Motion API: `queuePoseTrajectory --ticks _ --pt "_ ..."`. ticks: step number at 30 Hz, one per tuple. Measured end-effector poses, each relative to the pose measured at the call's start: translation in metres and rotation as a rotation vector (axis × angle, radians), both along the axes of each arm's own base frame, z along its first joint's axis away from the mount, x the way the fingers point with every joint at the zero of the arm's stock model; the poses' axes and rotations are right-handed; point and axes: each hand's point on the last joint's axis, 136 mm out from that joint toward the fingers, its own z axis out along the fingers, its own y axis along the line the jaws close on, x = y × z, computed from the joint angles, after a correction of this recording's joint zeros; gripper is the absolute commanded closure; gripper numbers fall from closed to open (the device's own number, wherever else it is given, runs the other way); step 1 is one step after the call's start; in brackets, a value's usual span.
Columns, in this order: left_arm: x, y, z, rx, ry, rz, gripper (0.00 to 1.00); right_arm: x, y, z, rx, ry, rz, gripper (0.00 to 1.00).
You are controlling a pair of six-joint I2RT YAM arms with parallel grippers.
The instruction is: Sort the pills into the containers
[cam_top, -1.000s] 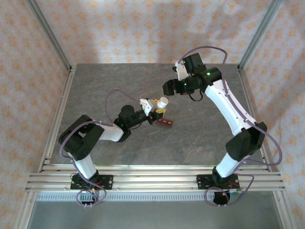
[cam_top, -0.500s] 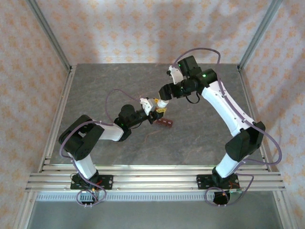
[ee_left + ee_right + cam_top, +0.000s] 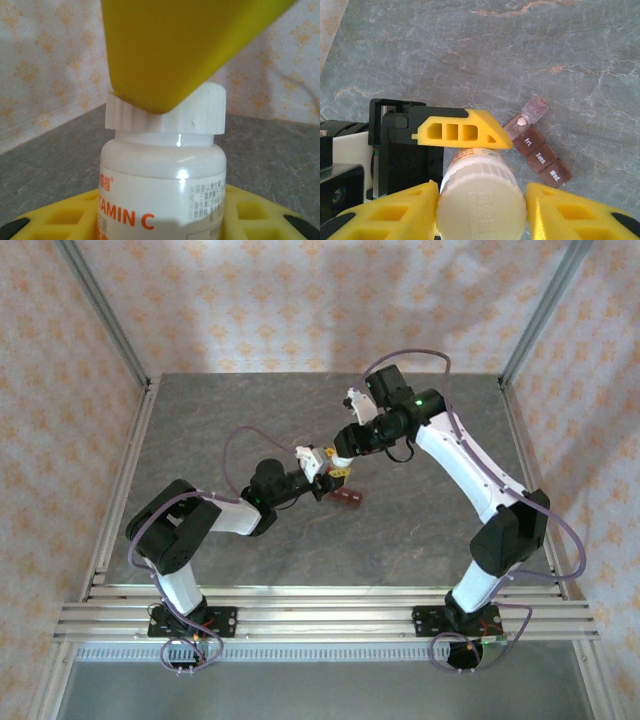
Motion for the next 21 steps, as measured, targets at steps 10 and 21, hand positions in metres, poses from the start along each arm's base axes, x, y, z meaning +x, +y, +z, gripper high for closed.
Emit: queuePoseTrajectory --ticks 10,21 --pt "0.001 0.002 -0.015 0.035 0.054 0.011 1.00 0.007 0.002 -0.017 0.037 0.079 -0.172 0.66" --pt "0.004 0.007 -0.027 0.057 0.089 0.047 1.00 0.013 0.003 -0.028 0.079 0.116 -0.510 0.64"
